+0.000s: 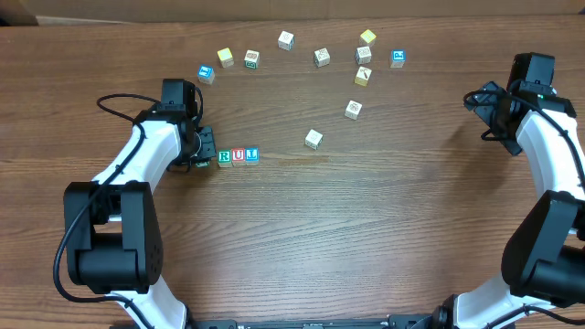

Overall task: Form a horizontal line
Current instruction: 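Lower the grape block left of R and open the left gripper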

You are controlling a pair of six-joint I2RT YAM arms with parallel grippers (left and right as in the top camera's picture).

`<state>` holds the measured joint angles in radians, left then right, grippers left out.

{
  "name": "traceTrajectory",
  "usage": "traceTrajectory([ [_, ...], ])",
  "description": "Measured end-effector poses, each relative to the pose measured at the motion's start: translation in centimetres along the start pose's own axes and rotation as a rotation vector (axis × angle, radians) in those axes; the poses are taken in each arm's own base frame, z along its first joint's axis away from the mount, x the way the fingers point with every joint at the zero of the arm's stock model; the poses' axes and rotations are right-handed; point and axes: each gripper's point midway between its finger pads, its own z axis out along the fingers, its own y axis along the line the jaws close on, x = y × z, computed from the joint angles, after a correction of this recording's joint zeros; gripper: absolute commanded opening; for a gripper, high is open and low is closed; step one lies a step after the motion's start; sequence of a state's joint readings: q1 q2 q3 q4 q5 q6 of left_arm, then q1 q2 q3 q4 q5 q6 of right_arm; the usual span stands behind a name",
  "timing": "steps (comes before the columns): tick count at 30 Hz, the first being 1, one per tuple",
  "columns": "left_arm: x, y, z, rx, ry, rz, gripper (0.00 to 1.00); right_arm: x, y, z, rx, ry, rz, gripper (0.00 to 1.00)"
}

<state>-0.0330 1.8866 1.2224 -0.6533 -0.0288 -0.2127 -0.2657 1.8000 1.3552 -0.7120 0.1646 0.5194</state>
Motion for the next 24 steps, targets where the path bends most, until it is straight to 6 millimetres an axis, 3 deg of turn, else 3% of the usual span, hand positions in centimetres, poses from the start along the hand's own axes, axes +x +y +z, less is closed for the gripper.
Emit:
traceTrajectory([
  [6, 0.03, -0.06, 0.00, 0.004, 0.002, 0.015, 0.26, -0.02, 0.00, -0.01, 0.000, 0.000, 0.000, 1.00],
  [18, 0.05, -0.16, 0.00, 0.010, 0.003, 0.033, 0.46, -0.03, 0.00, -0.01, 0.000, -0.001, 0.001, 1.00],
  [24, -0.15, -0.21, 0.00, 0.012, -0.005, 0.033, 0.45, -0.02, -0.01, 0.00, 0.000, 0.000, 0.001, 1.00],
])
